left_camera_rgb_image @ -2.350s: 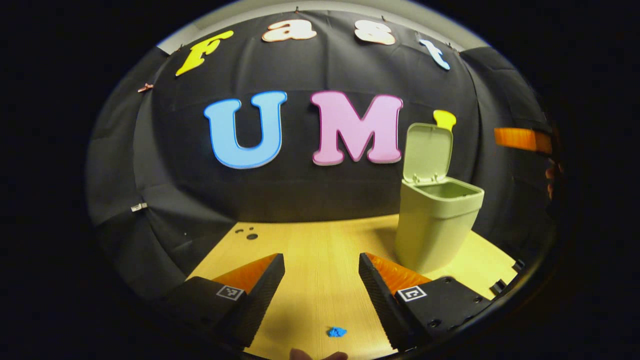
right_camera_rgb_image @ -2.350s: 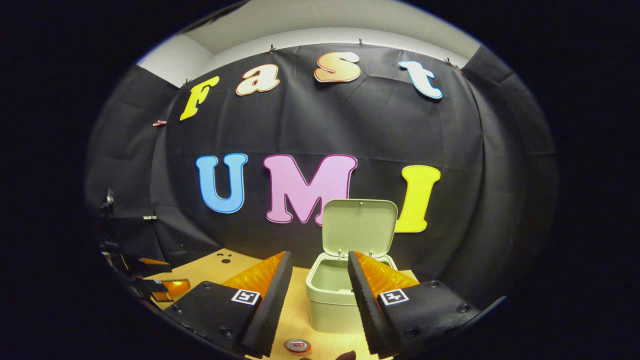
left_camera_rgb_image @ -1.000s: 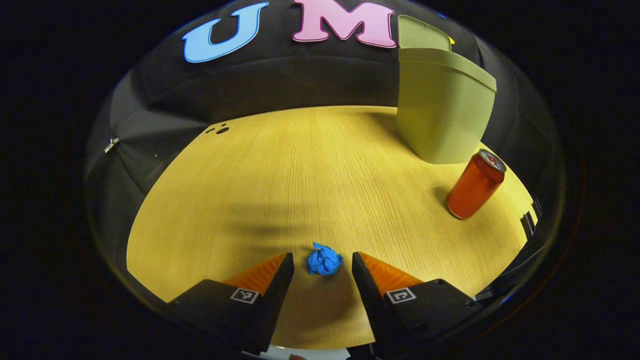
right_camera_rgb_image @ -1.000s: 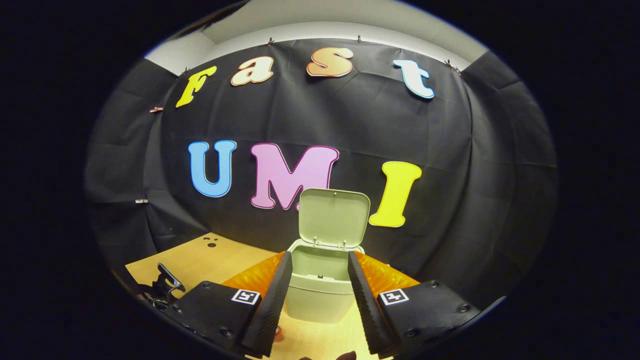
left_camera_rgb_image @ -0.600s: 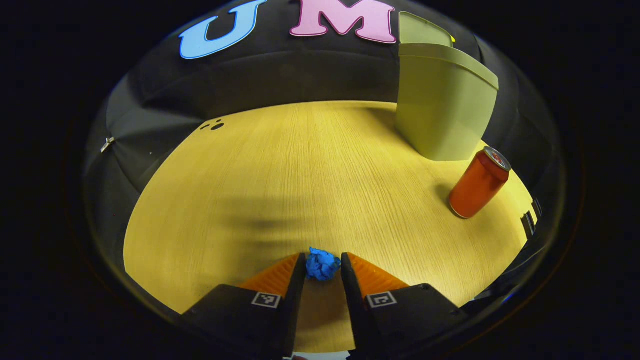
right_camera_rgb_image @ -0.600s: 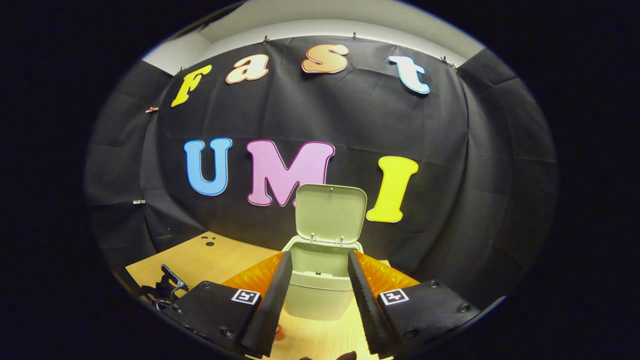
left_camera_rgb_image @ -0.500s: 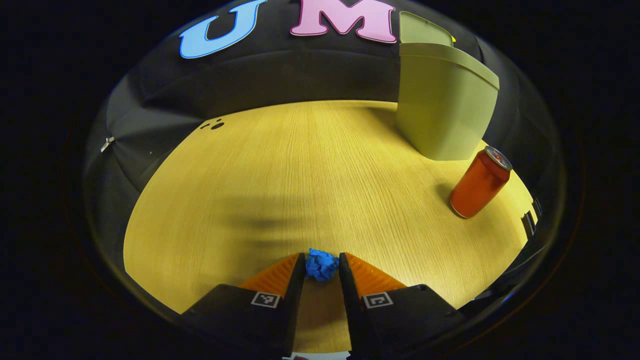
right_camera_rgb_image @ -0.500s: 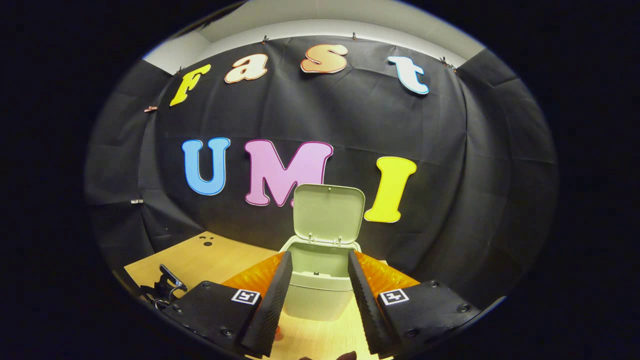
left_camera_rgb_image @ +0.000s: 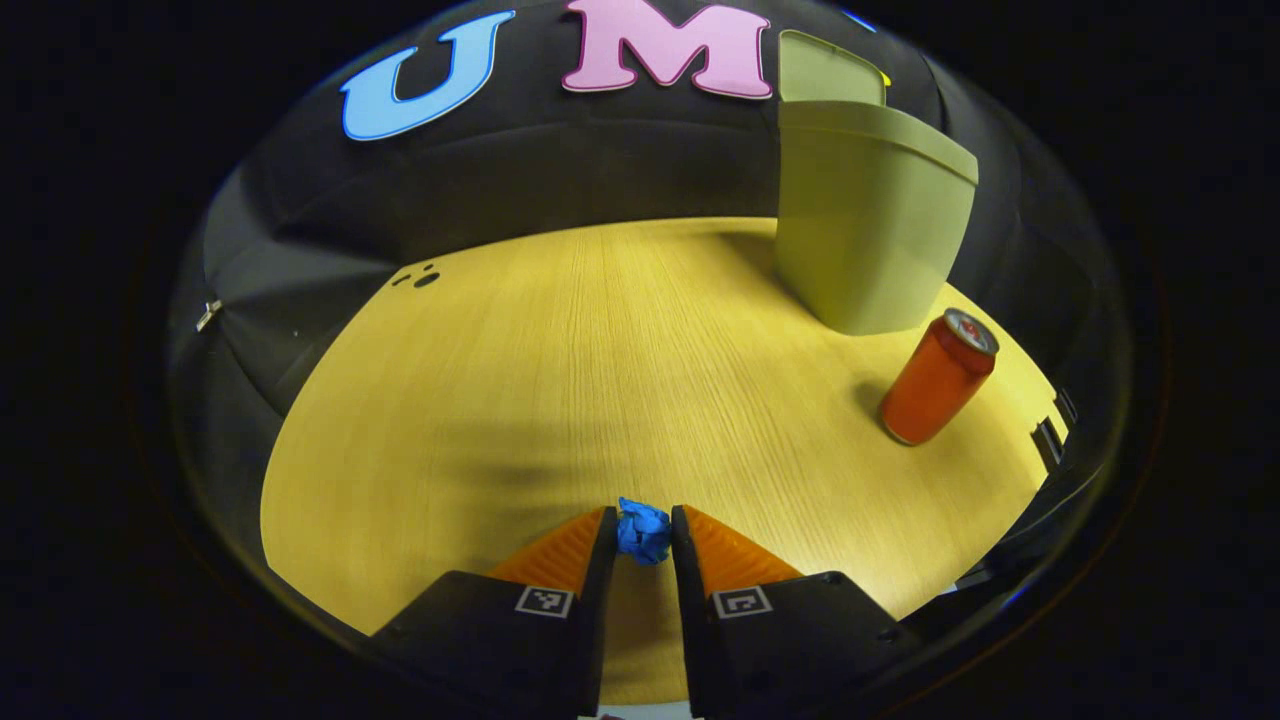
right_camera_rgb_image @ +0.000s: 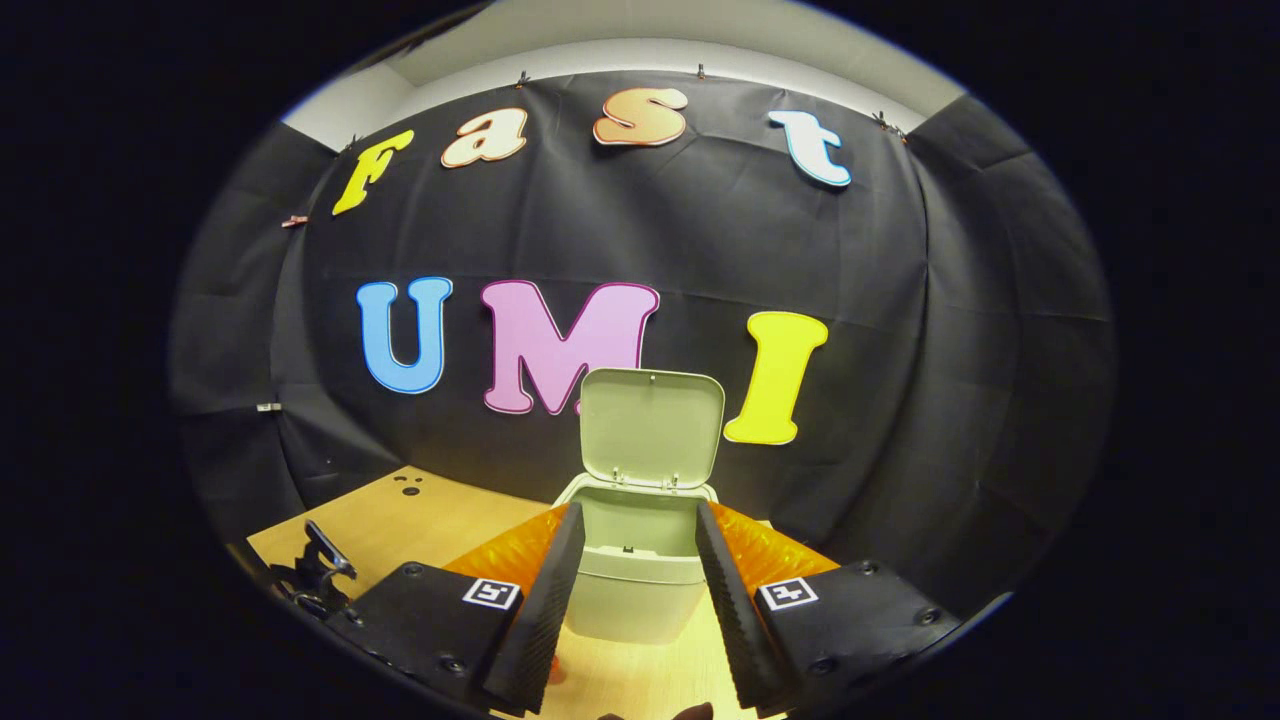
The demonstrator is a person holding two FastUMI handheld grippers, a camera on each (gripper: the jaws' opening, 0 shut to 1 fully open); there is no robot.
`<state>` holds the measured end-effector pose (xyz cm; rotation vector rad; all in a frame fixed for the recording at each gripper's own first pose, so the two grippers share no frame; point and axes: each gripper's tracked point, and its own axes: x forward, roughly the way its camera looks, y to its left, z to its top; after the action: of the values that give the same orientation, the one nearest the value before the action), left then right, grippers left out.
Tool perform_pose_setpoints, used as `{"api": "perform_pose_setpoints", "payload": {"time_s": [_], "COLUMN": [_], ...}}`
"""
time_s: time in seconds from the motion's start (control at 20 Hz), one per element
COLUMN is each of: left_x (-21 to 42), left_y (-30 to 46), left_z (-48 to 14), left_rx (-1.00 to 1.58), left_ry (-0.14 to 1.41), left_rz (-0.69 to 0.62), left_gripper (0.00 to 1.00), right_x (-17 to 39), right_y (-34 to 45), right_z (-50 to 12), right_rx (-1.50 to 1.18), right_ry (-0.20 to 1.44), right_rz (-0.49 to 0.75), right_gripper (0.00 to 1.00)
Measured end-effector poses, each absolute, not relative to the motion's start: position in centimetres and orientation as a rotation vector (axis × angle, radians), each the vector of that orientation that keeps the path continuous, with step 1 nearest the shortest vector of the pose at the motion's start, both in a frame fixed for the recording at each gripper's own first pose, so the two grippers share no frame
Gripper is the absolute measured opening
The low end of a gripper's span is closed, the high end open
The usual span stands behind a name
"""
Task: Press the lid of the desktop garbage bin to open it, pick up the crumpled paper on the desktop and throw it into the bin, then pick up the pop can on the desktop and drop it into the bin, and finally close the garbage bin lid.
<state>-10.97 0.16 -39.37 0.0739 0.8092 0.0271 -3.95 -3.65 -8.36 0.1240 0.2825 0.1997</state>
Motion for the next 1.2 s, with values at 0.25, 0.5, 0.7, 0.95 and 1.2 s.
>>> {"api": "perform_pose_setpoints", "payload": {"time_s": [0.25, 0.5, 0.7, 0.95, 1.2], "left_x": [-7.9, -4.4, -1.6, 1.9, 5.0], "left_y": [-0.6, -1.2, -2.2, -4.1, -7.3], "left_z": [-32.3, -24.9, -19.2, -13.2, -9.8], "left_rx": [0.060, 0.025, 0.008, 0.000, 0.004], "left_ry": [0.681, 0.539, 0.425, 0.304, 0.230], "left_rz": [0.005, -0.007, -0.028, -0.079, -0.156], "left_gripper": [0.38, 0.36, 0.36, 0.36, 0.36], "right_x": [-4.0, -4.3, -4.4, -4.9, -6.0], "right_y": [-3.7, -3.0, -3.0, -3.3, -3.6], "right_z": [-8.5, -8.4, -8.5, -8.6, -8.5], "right_rx": [0.136, 0.130, 0.146, 0.115, 0.127], "right_ry": [0.279, 0.268, 0.270, 0.272, 0.276], "right_rz": [0.188, 0.196, 0.189, 0.180, 0.171], "right_gripper": [0.71, 0.72, 0.72, 0.71, 0.71]}}
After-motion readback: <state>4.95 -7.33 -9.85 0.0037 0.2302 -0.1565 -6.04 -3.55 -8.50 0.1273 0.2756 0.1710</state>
